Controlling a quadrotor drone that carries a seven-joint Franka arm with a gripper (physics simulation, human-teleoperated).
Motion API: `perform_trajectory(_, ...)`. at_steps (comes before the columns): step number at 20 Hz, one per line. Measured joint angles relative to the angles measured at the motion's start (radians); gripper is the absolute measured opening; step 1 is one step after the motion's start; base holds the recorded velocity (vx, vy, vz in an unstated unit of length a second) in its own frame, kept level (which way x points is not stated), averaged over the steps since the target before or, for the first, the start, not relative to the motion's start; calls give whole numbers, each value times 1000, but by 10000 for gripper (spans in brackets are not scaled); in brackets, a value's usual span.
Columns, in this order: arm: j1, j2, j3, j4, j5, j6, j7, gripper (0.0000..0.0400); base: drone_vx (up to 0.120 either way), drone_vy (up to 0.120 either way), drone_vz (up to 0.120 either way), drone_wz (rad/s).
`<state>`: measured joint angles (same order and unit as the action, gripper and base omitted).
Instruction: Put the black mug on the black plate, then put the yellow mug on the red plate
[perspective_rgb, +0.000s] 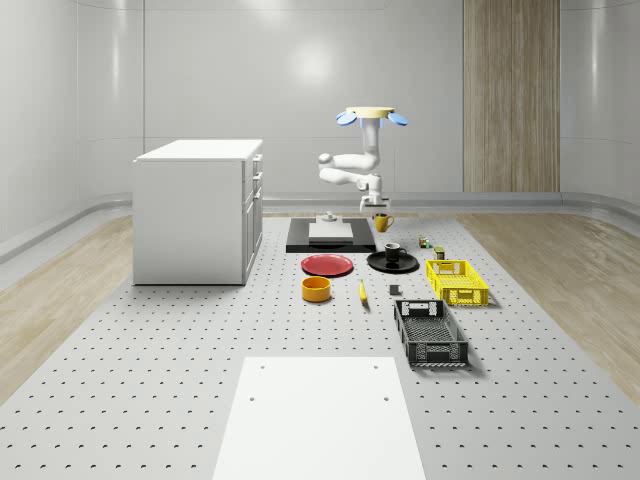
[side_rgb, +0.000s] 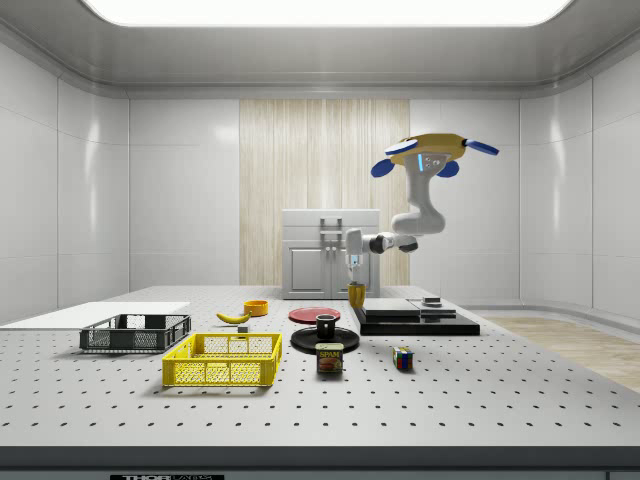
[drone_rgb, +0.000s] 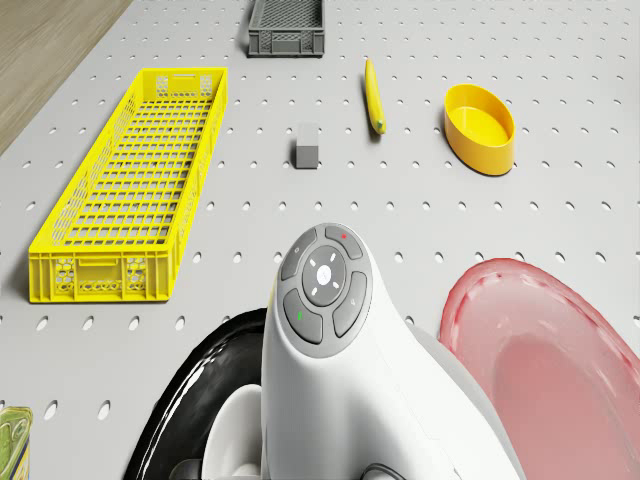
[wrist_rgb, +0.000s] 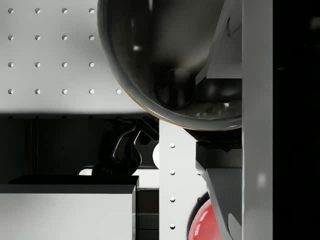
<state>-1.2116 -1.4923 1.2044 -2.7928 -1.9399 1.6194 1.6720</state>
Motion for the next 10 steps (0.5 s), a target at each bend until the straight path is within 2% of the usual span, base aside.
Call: perform_trajectory(10,-1,-1,0,0,1,1,0,110,120,-120,0,0)
